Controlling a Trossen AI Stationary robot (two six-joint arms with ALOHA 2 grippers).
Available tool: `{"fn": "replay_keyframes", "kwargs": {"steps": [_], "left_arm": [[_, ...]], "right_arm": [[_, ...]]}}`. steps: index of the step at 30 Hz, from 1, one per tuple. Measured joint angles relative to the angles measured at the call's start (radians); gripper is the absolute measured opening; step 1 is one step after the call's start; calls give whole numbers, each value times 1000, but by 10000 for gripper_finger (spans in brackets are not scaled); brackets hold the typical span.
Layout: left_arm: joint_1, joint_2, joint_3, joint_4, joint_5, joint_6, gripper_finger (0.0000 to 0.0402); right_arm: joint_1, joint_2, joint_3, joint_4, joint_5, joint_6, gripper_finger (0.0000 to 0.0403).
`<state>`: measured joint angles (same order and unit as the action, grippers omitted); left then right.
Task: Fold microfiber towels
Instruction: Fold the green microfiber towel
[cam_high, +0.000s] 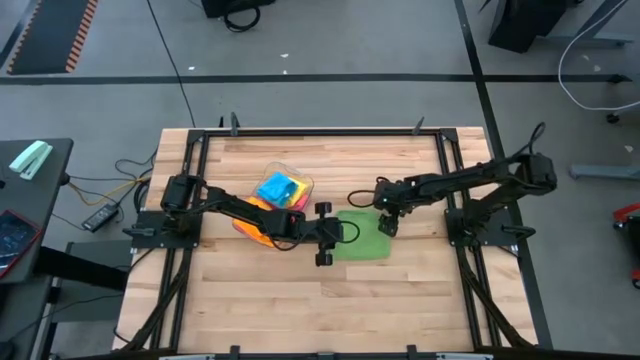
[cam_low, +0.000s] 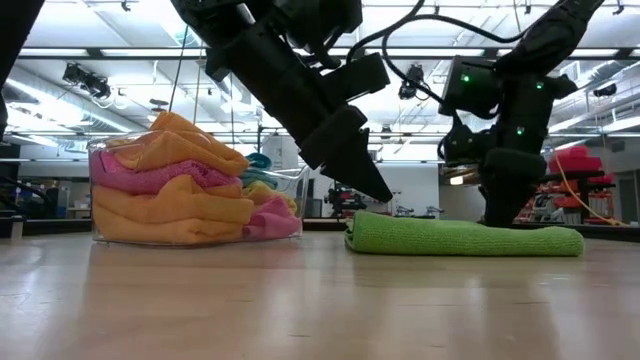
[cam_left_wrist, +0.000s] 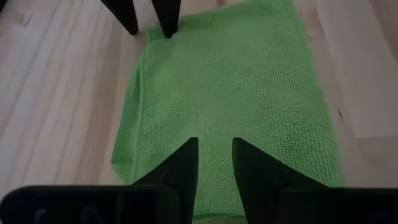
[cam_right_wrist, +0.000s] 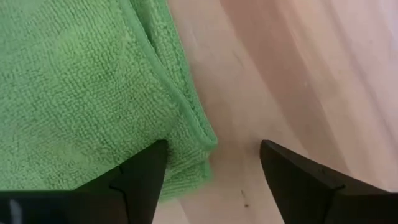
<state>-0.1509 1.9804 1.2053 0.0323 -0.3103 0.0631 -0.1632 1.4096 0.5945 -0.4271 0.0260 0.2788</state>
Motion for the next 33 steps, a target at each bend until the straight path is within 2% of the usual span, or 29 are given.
{"fn": "replay_keyframes", "kwargs": {"steps": [4,8,17,26,33], "left_arm": [[0,0,0,-1,0,0,107],[0,0,0,-2,0,-1,107],[-4,0,0,-10,0,-2,107],[21,0,0,-8,-8,-107,117],[61,0,0,15,23,-152,156]], "right_arm": [[7,35,5,2,2,22,243],[15,42,5,5,4,25,194],[46,-5,-2,-7,28,-27,16],[108,-13,4,-21,50,-110,9],[249,-47,57,-93,188,-133,8]]}}
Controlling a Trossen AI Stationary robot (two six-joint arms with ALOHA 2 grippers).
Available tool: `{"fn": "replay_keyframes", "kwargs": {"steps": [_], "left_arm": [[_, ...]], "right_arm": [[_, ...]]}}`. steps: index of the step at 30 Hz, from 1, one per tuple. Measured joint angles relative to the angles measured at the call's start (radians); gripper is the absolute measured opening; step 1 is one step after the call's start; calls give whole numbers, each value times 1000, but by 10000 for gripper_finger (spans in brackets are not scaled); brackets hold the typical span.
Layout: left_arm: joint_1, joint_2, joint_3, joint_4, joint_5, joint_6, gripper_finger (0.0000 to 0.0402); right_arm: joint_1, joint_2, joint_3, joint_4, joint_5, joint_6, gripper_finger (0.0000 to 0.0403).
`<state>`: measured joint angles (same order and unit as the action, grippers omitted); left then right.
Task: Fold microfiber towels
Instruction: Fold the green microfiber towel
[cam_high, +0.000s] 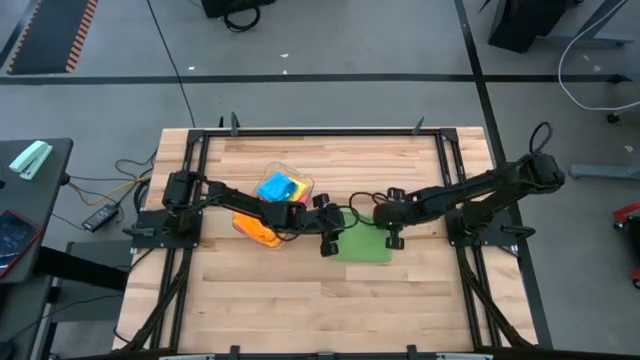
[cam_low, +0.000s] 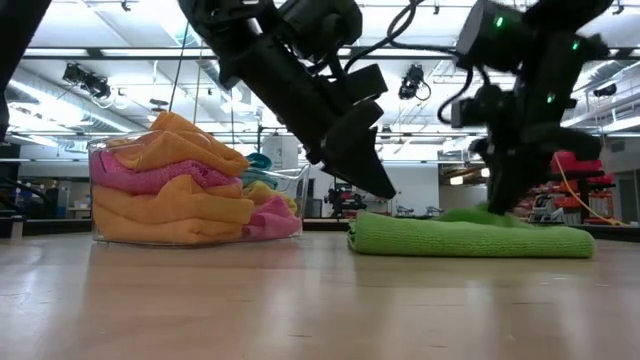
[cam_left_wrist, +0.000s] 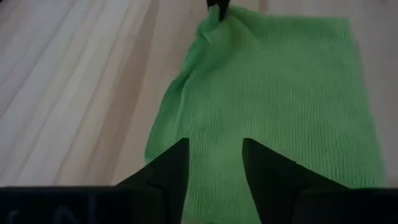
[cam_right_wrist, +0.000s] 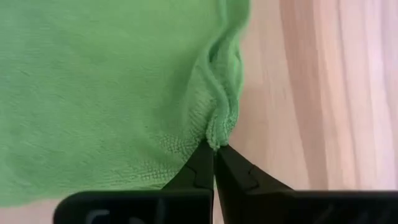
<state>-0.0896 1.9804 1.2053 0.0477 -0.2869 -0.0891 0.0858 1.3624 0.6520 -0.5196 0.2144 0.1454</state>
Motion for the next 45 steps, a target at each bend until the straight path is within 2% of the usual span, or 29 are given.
{"fn": "replay_keyframes", "kwargs": {"steps": [9,12,19,25,35,40,45], "left_arm": [[33,9,0,135,127,-4,219],[34,30,1,195,130,27,239],[46,85,-1,253,132,101,281],[73,90,-1,250,131,101,295],[34,88,-1,238,303,102,276],[-5,88,-1,232,333,100,266],[-43,87,-1,211,334,95,257]], "right_arm": [[146,-17,39,-6,104,-27,7],[173,-17,40,-5,140,-10,7],[248,-17,40,11,152,-30,7],[293,-17,41,20,180,-17,7],[286,-17,41,-170,11,342,16],[298,-17,41,-152,-176,417,18],[342,-17,41,-136,-200,447,29]]}}
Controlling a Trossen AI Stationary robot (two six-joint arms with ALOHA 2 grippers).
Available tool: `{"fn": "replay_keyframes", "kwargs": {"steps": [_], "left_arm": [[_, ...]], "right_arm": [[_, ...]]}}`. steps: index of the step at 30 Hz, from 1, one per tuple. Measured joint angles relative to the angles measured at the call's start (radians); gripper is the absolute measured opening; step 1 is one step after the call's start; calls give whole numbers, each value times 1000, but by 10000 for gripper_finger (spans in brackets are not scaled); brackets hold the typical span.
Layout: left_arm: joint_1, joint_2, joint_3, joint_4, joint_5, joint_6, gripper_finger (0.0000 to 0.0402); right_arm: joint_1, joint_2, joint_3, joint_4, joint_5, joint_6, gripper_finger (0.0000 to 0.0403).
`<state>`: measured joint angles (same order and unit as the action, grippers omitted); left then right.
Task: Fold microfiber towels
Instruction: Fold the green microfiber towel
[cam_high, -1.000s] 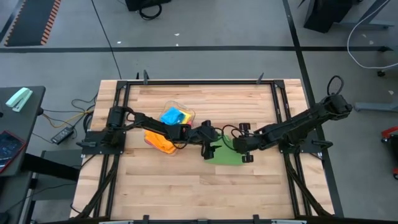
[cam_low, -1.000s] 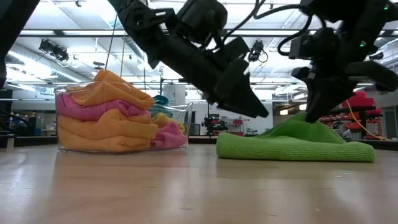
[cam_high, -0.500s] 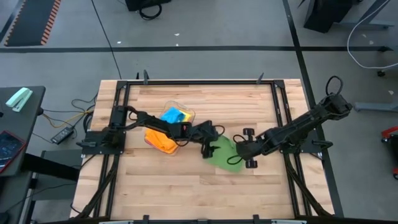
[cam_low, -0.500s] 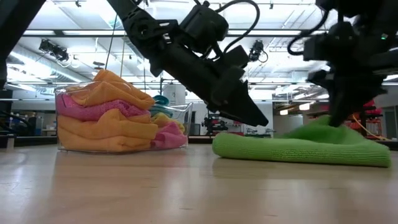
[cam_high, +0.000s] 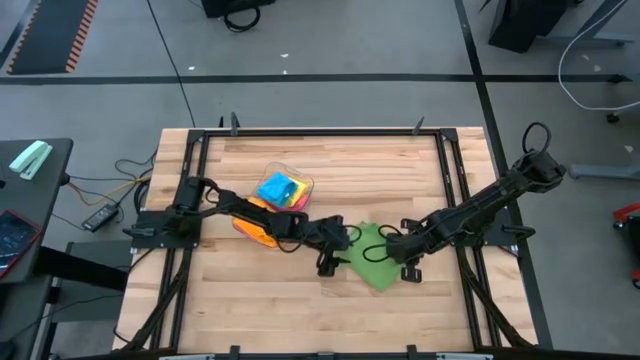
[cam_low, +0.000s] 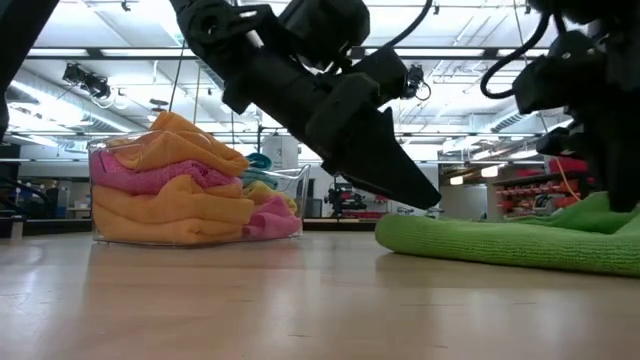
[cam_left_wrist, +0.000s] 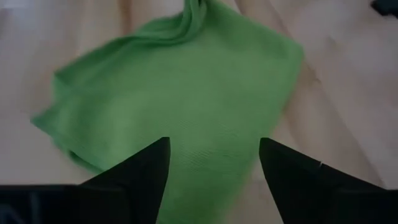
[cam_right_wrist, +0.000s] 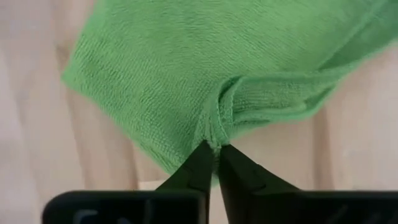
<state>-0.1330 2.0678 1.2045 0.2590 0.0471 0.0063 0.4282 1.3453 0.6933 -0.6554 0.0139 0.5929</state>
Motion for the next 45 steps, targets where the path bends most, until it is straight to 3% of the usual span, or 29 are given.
{"fn": "replay_keyframes", "kwargs": {"steps": [5,8,14,17,25,28,31,38,45], "left_arm": [[-17,-1,0,-67,2,-22,244],[-14,-1,0,-100,0,-41,236],[13,-1,1,-176,-34,-37,219],[45,-1,1,-216,-123,-3,210],[114,-1,1,-169,-283,94,188],[132,-2,1,-161,-352,110,181],[137,-21,1,-169,-355,111,173],[96,-89,1,-221,-351,110,162],[47,-100,1,-221,-352,105,150]], "right_arm": [[41,0,0,19,-8,24,84],[46,0,0,-13,-65,67,127],[47,0,66,-210,-96,109,177],[47,0,91,-211,-37,57,181],[39,0,62,-103,330,-135,171],[41,0,22,28,351,-255,169],[73,0,2,120,344,-347,165],[263,0,-61,376,349,-461,157],[399,98,-77,394,552,-438,194]]}}
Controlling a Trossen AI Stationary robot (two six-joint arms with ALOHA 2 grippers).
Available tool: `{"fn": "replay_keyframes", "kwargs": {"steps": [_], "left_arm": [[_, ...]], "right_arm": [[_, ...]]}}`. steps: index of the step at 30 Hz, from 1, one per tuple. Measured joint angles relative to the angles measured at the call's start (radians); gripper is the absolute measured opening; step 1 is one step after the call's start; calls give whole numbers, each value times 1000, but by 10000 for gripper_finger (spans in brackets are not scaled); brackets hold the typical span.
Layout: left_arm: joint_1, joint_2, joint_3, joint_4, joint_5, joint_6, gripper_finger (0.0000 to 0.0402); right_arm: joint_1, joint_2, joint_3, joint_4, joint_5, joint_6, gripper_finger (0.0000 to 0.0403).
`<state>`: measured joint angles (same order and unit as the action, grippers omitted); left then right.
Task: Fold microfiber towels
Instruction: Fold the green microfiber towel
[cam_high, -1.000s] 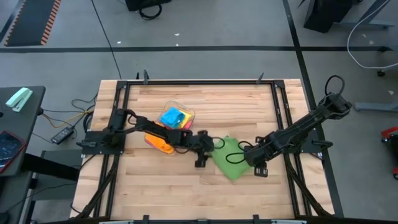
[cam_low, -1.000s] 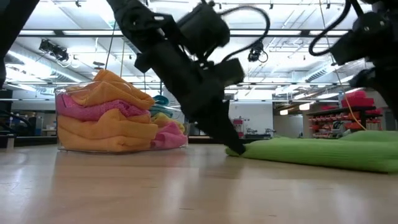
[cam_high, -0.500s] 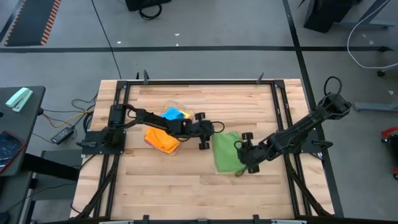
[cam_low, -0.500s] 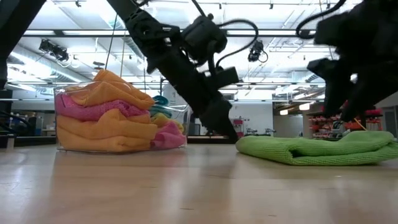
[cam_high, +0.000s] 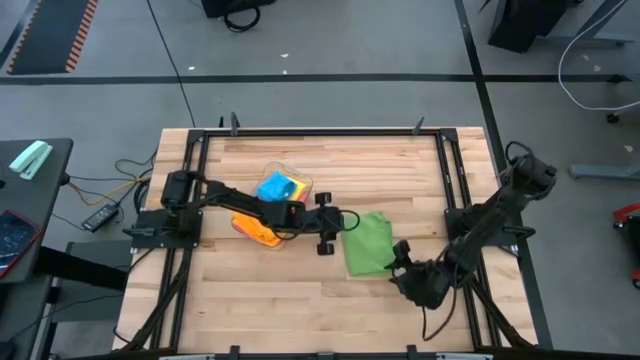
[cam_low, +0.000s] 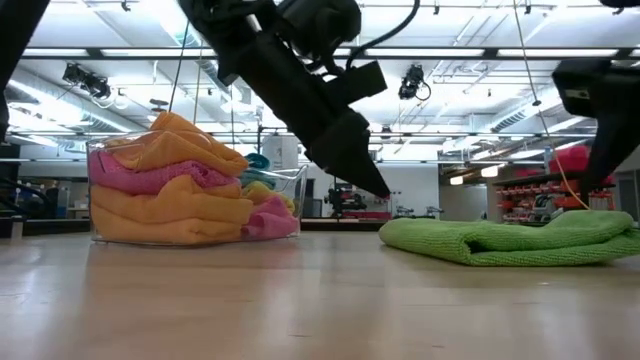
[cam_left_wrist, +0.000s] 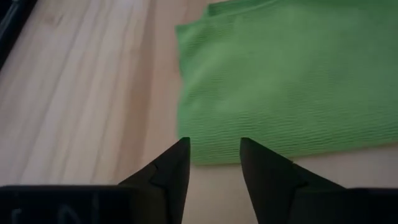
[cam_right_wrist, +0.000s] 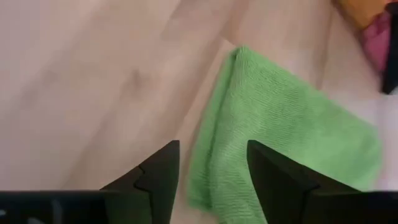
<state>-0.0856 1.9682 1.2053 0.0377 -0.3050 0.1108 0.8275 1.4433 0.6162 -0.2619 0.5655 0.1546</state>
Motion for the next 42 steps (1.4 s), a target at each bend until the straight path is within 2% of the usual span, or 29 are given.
{"fn": "replay_keyframes", "kwargs": {"steps": [3,7,11,18,22,26,28,30,35,42], "left_arm": [[-16,0,0,3,1,-21,145],[-31,0,0,-1,-1,-21,138],[-38,0,0,0,-1,-28,133],[-37,0,0,0,-1,-67,138],[-37,0,0,0,0,-84,141],[-38,0,0,2,55,-100,137],[-42,0,0,6,104,-100,134],[-52,0,0,10,118,-100,134],[-89,0,0,21,119,-76,162],[-138,0,0,42,122,-102,245]], "right_arm": [[32,59,0,-2,79,-54,207],[53,110,0,-1,100,-70,210],[53,151,1,-9,109,-68,204],[54,218,4,-28,208,-80,186],[51,210,0,-48,226,-84,146],[39,197,0,-44,230,-78,68],[19,177,0,-43,229,-55,29],[-6,143,6,-44,229,-39,12],[-85,2,18,-43,210,-31,12],[-186,-157,31,-46,148,0,12]]}}
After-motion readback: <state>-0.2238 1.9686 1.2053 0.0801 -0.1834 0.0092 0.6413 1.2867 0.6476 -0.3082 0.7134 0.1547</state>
